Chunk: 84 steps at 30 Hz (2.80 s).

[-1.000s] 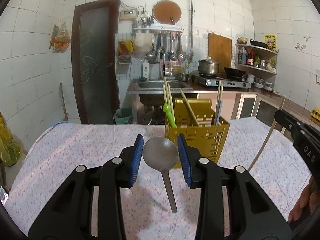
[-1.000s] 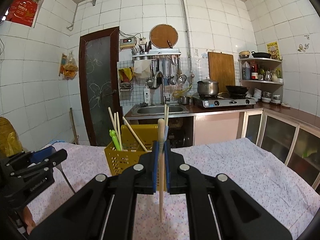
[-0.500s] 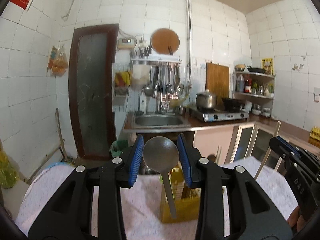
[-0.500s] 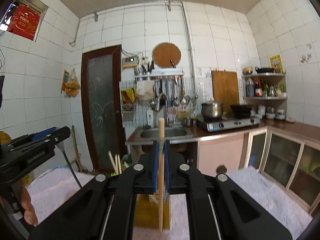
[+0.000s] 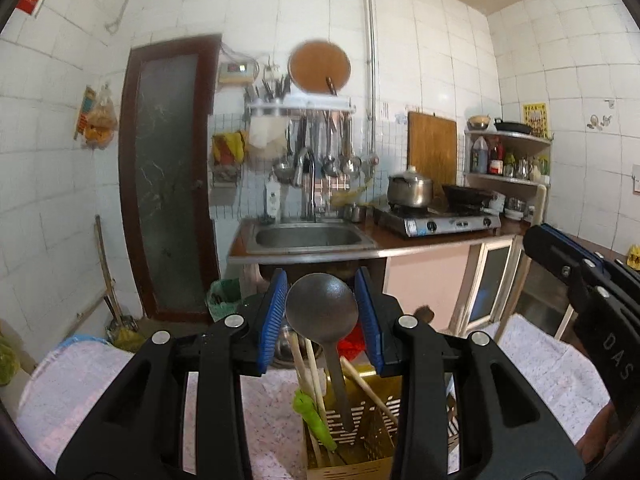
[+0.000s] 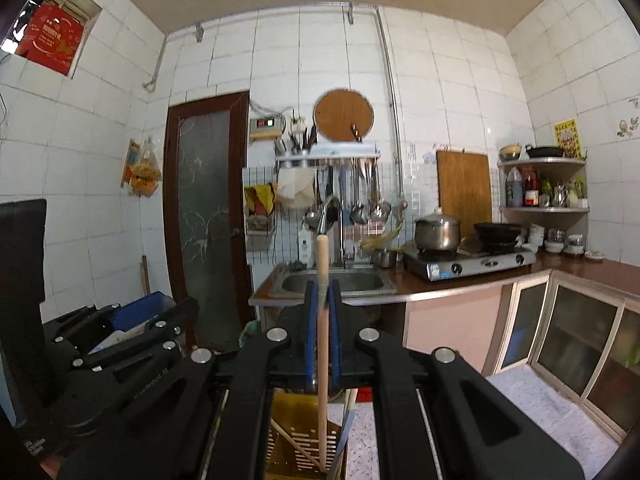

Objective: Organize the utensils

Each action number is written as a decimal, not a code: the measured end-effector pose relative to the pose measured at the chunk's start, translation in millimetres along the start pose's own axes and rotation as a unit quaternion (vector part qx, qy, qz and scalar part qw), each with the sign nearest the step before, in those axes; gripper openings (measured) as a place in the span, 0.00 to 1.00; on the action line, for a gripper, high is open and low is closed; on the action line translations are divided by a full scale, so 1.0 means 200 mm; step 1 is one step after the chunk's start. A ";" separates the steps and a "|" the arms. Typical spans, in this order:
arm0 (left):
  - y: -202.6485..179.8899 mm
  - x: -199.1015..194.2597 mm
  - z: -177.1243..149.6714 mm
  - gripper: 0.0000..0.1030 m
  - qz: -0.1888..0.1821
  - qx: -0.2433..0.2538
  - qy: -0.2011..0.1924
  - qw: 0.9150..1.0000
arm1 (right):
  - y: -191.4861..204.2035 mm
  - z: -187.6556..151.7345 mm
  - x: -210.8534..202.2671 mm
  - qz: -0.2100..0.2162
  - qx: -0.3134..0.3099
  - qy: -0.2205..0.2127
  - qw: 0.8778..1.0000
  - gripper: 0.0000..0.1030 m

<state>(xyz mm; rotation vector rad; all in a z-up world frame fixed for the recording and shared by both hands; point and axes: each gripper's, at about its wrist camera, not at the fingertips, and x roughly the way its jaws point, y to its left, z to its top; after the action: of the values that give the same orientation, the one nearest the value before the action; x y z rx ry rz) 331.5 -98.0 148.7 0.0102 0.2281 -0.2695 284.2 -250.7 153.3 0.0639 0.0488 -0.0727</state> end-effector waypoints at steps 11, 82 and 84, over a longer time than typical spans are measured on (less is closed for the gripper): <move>0.11 0.19 -0.26 0.34 0.003 -0.031 0.071 0.997 | -0.07 -0.33 0.20 0.010 0.018 0.087 0.996 0.06; 0.21 -1.24 -1.04 0.95 0.099 -0.015 0.016 0.995 | 0.06 -0.92 -1.15 -0.056 -0.032 0.068 0.996 0.96; 0.21 -1.25 -1.05 0.95 0.099 -0.014 0.014 0.995 | 0.06 -0.92 -1.15 -0.055 -0.032 0.068 0.996 0.96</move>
<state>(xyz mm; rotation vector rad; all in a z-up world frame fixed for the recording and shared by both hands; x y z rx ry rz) 61.2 15.9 0.4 0.0086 0.2569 -0.0678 47.5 -211.2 -18.1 0.0020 0.1916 -0.1774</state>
